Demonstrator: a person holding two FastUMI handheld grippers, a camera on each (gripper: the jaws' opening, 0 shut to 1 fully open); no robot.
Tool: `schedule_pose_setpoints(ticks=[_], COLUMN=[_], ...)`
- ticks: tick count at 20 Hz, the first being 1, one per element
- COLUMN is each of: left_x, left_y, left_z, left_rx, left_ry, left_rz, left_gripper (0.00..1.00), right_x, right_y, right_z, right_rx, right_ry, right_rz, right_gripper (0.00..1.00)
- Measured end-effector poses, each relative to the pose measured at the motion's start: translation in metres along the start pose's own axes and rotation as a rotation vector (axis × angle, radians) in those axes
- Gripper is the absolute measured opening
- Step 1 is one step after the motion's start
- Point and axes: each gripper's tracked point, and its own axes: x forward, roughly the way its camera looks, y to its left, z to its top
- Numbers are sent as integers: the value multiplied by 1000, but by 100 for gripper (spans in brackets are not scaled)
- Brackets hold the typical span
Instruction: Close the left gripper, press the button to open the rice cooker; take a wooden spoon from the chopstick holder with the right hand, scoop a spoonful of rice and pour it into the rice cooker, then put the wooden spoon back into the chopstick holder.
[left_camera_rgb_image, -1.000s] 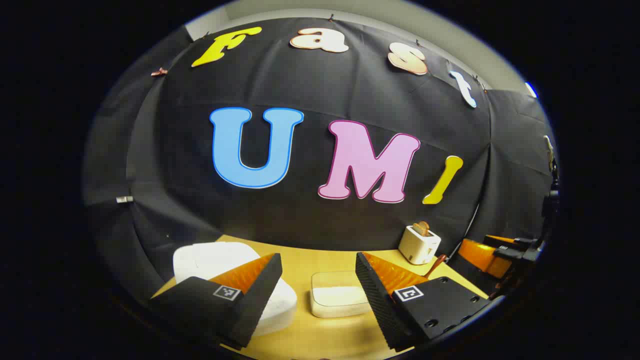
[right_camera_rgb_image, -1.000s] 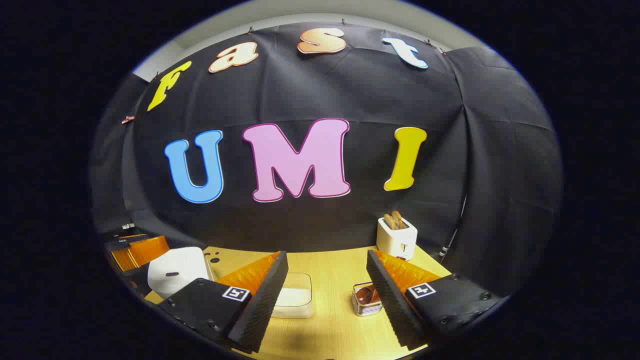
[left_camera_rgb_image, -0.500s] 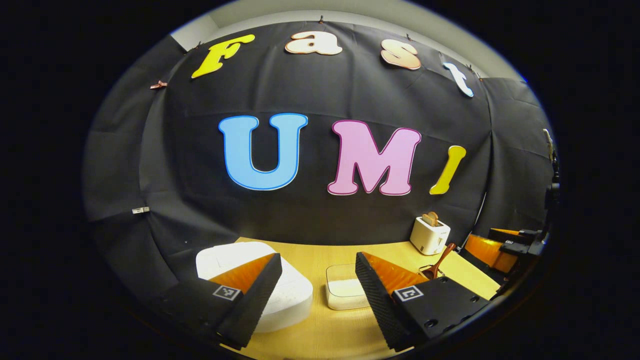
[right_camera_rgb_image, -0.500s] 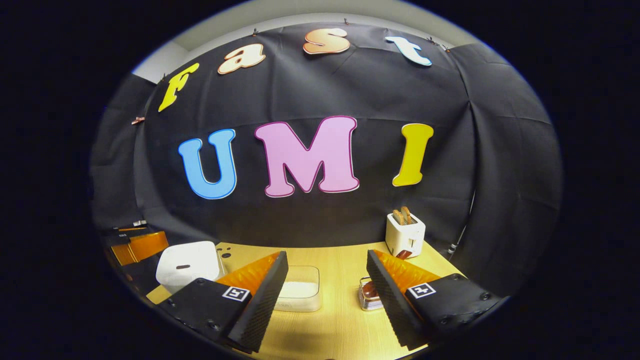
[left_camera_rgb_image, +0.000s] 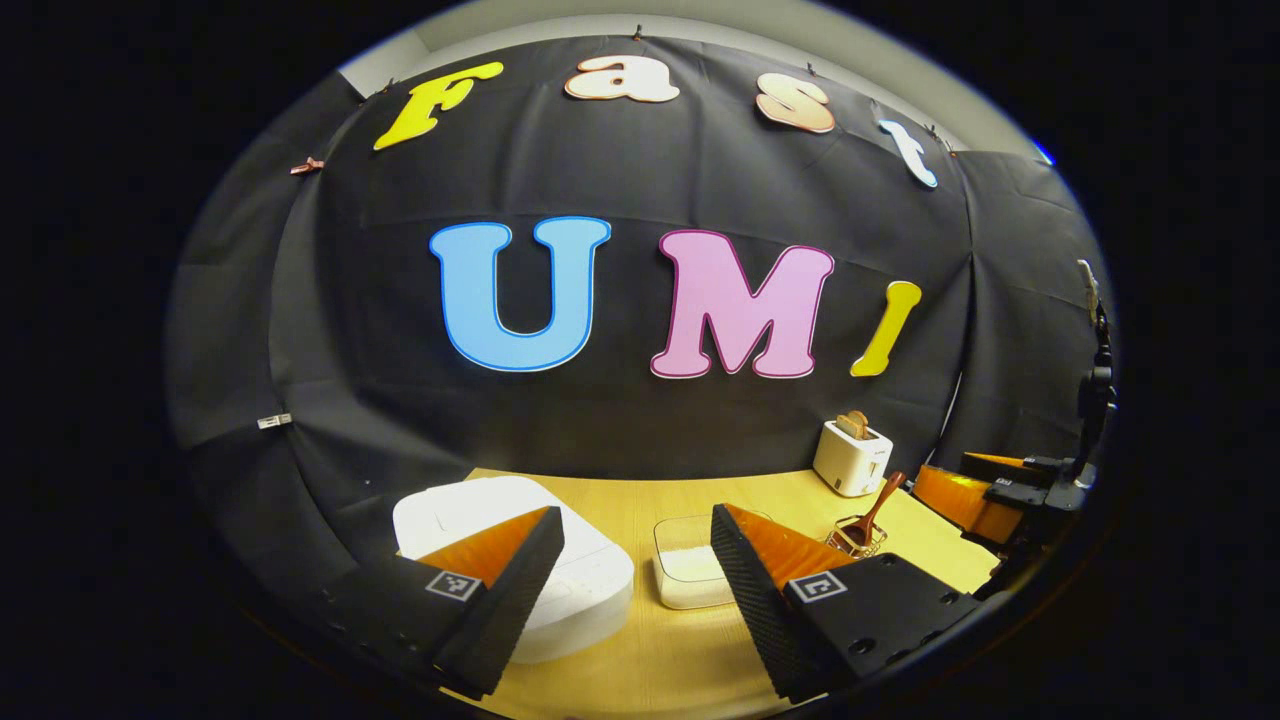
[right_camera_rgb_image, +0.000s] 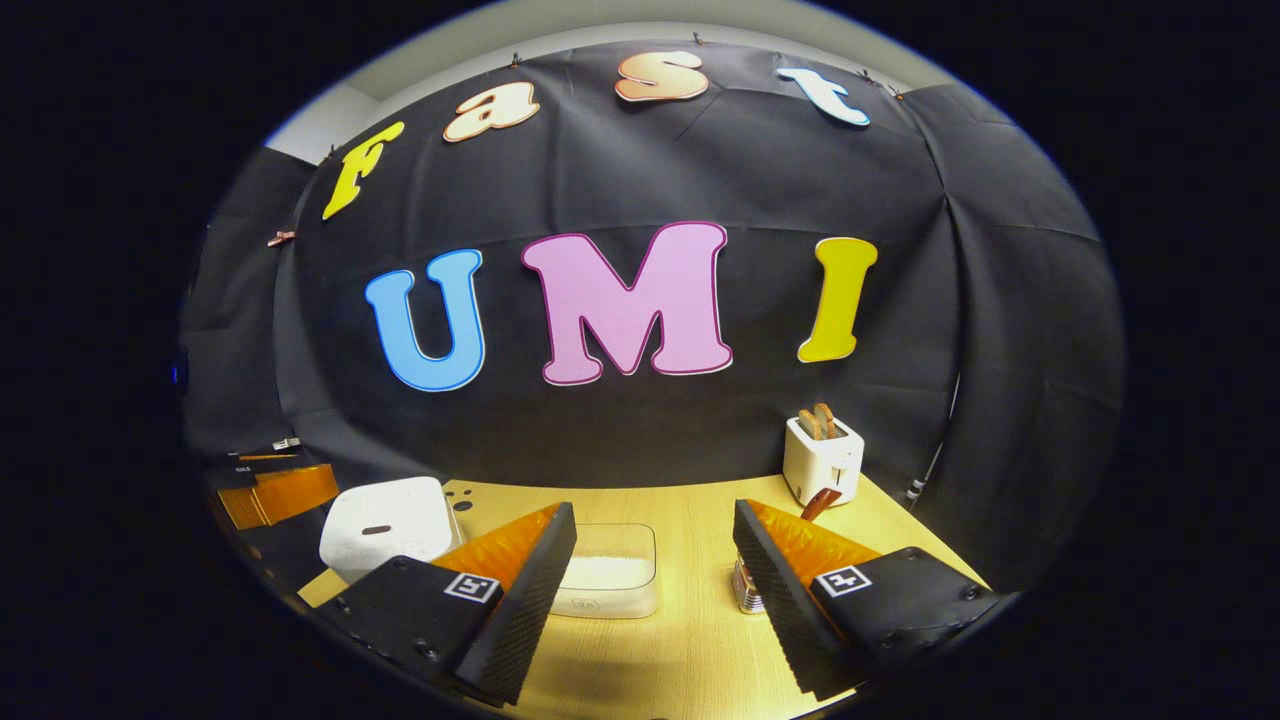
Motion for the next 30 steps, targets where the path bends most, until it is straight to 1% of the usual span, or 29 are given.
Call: schedule_pose_setpoints(ticks=[3,5,6,7,8,9,11,12,13,14,15,16,17,20,22,24,30], left_x=[6,12,14,17,21,25,33,37,42,45,50,55,60,79,88,100,113], left_y=[13,25,32,39,44,47,56,63,73,84,89,88,91,111,113,121,122], left_z=[1,1,2,2,3,1,-4,-6,-8,-8,-11,-15,-22,-46,-72,-94,-119], left_rx=[-5,-7,-7,-6,-10,-21,-51,-62,-64,-59,-58,-62,-62,-64,-33,-12,-78], left_ry=[-3,-5,-4,-4,-3,3,21,27,30,29,38,63,87,184,287,351,414], left_rz=[-5,0,7,12,5,-8,-19,-8,13,44,47,13,8,35,27,45,53], left_gripper=[93,85,74,69,61,58,43,33,27,15,8,5,5,5,5,5,5], right_x=[-1,-1,-2,-4,-5,-7,-10,-11,-13,-15,-16,-18,-20,-24,-26,-27,-25], right_y=[4,4,5,6,9,12,13,11,10,7,4,3,0,-8,-13,-14,-25], right_z=[-3,-3,-2,-2,-1,0,-3,-4,-5,-5,-6,-7,-9,-13,-14,-19,-26], right_rx=[-6,-17,-25,-36,-40,-42,-59,-67,-69,-67,-62,-54,-45,-37,-37,-35,-23], right_ry=[12,13,14,13,11,9,15,21,25,26,28,31,35,54,55,68,89], right_rz=[-2,-9,-11,-10,-4,2,-2,-9,-17,-28,-37,-44,-52,-90,-113,-125,-154], right_gripper=[98,98,98,98,98,98,98,98,98,98,99,98,98,98,98,98,98])
